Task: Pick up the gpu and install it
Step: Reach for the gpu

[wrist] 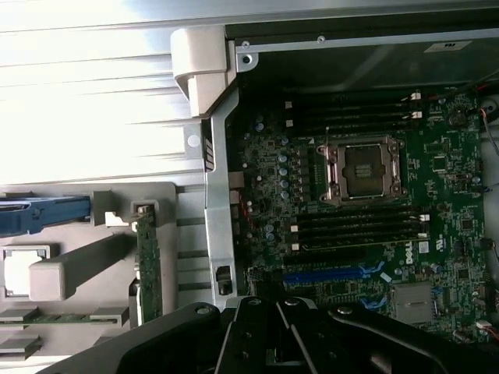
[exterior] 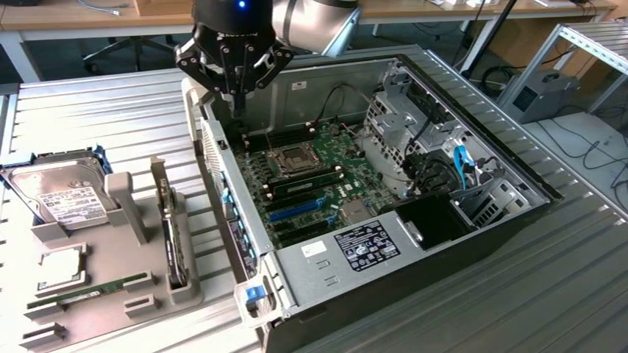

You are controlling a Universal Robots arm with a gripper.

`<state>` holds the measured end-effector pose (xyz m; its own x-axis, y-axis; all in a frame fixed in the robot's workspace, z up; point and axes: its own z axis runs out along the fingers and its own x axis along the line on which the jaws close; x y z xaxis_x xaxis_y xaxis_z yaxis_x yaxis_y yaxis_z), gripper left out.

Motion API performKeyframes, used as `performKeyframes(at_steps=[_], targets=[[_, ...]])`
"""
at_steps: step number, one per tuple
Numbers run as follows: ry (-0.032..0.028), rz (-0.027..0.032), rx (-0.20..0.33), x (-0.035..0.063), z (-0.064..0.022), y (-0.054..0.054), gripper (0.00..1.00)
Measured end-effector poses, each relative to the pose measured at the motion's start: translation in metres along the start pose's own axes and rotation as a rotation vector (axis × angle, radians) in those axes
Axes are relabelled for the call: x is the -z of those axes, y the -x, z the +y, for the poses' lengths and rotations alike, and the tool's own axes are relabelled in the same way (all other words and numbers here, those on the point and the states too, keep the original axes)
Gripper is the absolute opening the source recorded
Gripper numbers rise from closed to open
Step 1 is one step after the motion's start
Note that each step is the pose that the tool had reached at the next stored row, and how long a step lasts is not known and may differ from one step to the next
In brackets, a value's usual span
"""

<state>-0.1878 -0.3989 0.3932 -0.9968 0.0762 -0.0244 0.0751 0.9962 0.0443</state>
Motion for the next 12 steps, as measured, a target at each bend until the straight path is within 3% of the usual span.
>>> performKeyframes(at_steps=[12], targets=[[0.0, 0.0, 0.0, 0.0, -0.0003, -0.0035, 0.11]])
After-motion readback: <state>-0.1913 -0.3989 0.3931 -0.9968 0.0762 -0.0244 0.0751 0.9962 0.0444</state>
